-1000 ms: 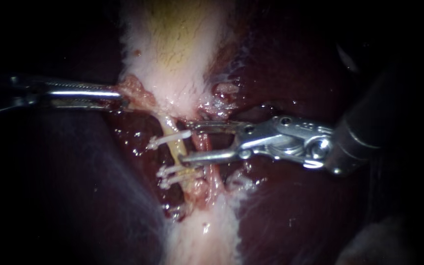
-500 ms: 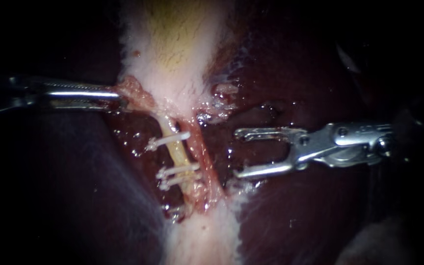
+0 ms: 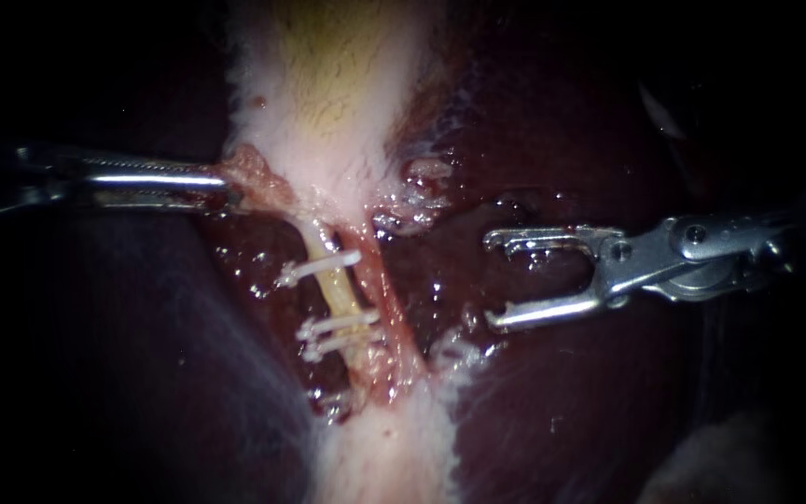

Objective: Going back third clip left tube

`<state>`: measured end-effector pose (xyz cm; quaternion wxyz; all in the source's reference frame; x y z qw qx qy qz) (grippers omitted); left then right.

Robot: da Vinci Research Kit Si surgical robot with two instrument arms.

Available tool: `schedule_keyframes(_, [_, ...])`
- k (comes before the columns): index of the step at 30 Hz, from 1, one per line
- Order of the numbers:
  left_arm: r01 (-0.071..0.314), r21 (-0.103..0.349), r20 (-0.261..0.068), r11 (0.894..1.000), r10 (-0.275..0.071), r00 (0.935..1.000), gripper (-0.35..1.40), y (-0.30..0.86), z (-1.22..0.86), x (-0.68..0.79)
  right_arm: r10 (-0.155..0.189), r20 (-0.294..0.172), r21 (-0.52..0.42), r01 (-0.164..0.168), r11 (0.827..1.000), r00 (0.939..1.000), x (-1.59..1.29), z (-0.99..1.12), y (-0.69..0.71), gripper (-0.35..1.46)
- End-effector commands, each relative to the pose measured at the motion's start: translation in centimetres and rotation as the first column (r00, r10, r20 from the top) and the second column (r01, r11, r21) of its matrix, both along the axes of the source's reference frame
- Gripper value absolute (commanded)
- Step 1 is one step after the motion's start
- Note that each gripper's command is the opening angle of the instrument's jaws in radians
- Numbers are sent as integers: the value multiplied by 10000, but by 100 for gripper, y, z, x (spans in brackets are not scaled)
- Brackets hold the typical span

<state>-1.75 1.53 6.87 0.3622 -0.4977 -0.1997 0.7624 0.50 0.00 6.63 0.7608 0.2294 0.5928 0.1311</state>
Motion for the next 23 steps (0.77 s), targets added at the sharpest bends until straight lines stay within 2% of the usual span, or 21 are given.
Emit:
schedule_keyframes(1, [32,-15,-39,10000,-32,10000,-35,-1,5,-4,-3,0,-4,3,10000,10000,0,0,0,50])
schedule_keyframes(12, [-20,-65,1,10000,20,10000,-35,-1,38,-47,-7,-2,-5,7,10000,10000,0,0,0,50])
schedule_keyframes(16, [-91,-67,-25,9999,91,10000,-35,0,47,-48,-7,-3,-5,7,10000,10000,0,0,0,50])
schedule_keyframes(23, [-111,-60,-11,9999,111,9999,-35,1,47,-45,-5,-4,-5,5,10000,10000,0,-1,0,50])
